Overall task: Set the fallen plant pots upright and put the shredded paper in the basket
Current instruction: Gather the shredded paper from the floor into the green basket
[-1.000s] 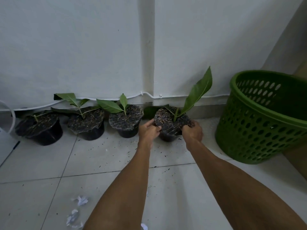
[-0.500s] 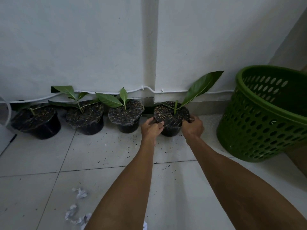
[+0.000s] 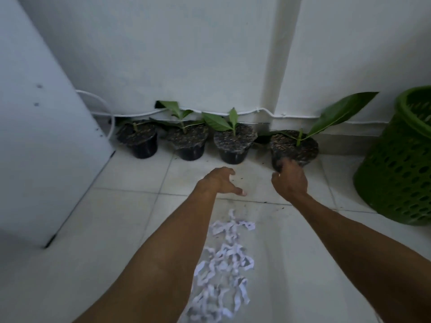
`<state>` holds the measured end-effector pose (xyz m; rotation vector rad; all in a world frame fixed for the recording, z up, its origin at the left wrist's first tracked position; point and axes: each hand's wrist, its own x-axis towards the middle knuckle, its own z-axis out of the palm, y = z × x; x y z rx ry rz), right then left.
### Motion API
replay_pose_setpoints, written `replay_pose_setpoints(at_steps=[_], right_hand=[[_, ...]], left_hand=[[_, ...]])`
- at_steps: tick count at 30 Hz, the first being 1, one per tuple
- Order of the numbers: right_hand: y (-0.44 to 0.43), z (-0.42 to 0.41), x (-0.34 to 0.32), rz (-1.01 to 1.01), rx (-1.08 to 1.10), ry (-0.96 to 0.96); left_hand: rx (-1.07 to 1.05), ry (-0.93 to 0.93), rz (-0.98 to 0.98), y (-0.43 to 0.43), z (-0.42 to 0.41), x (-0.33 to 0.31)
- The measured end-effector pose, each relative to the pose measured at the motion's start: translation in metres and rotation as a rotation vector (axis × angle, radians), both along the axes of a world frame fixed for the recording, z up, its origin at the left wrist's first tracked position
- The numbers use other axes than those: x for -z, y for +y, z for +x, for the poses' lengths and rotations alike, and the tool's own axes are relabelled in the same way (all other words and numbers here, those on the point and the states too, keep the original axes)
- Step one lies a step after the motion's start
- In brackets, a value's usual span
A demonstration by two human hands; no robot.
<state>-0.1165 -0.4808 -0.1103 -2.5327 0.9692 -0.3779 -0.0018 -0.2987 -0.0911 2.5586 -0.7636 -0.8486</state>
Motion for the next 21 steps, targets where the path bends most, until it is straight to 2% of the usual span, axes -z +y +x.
replay_pose_setpoints(at_steps=[3,6,11,14,17,21], right_hand=[[0.033,-0.005,0.011,0.147,-0.292,0.444],[0.068,-0.008,0.02,0.287,-0.367,0.64],[0.115,-0.005,0.038,0.39,-0.488,0.65],[0.139,-0.001,0.044,0.242,-0.677,0.729],[0.16,-0.001,0.048,0.077,-0.865,0.741],[0.178,0.0,0.053,0.046,-0.954,0.629]], left_hand=[[0.043,-0.04,0.119,0.07,-0.008,0.003],[0.047,-0.066,0.281,0.129,-0.022,0.014],[0.148,-0.116,0.458,0.188,-0.052,0.044],[0.199,-0.142,0.456,0.2,-0.069,0.063],[0.194,-0.156,0.339,0.199,-0.067,0.07],[0.082,-0.16,0.062,0.185,-0.057,0.073]])
